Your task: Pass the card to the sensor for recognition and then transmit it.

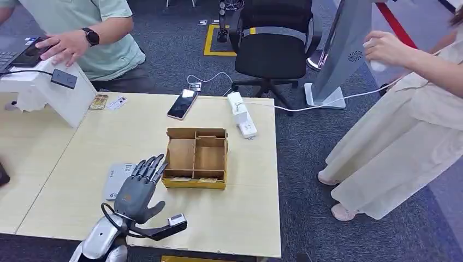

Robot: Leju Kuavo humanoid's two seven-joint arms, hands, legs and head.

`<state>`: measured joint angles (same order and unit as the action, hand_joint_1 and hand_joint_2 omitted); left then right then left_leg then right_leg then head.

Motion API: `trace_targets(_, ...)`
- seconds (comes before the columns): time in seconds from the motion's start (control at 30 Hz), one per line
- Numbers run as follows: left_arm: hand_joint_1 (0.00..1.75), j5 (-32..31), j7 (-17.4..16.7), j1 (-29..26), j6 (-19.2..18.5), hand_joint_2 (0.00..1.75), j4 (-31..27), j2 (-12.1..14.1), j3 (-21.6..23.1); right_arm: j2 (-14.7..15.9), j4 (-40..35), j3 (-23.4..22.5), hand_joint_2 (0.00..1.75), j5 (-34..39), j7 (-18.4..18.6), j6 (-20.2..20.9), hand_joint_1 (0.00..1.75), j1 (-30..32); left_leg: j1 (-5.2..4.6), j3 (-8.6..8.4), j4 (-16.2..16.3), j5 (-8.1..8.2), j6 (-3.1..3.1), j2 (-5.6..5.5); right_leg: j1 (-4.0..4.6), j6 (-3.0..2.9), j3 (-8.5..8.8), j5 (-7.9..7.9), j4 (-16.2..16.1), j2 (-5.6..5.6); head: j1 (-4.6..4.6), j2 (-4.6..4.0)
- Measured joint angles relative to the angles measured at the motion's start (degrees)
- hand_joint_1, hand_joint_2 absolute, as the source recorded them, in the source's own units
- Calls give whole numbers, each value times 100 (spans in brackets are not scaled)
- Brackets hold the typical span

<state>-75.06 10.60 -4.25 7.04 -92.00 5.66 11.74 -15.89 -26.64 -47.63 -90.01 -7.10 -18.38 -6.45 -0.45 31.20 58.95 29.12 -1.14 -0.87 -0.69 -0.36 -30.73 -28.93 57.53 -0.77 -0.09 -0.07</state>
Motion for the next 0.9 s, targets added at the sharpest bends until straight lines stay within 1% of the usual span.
trace_targets(0.1,0,147,-4,28,-20,175,0,-11,48,13,18,48,0,0,37,2,0,-8,-1,0,0,0,0,0,0,0,0,0,0,0,0,0)
trace_targets(0.2,0,197,-96,52,-50,175,0,-46,101,22,35,81,0,0,57,2,0,-15,-1,0,0,0,0,0,0,0,0,0,0,0,0,0)
trace_targets(0.5,0,188,-105,167,-50,175,0,-149,112,26,72,186,0,0,79,2,0,-18,0,0,0,0,0,0,0,0,0,0,0,0,0,0)
trace_targets(0.63,0,145,-201,195,-37,175,0,-197,112,28,83,208,0,2,90,2,0,-17,0,0,0,0,0,0,0,0,-1,0,0,0,0,0)
trace_targets(0.9,0,95,-203,247,-33,175,9,-234,114,28,98,262,0,0,94,2,0,-17,-1,0,0,0,0,0,0,0,-1,0,0,0,0,0)
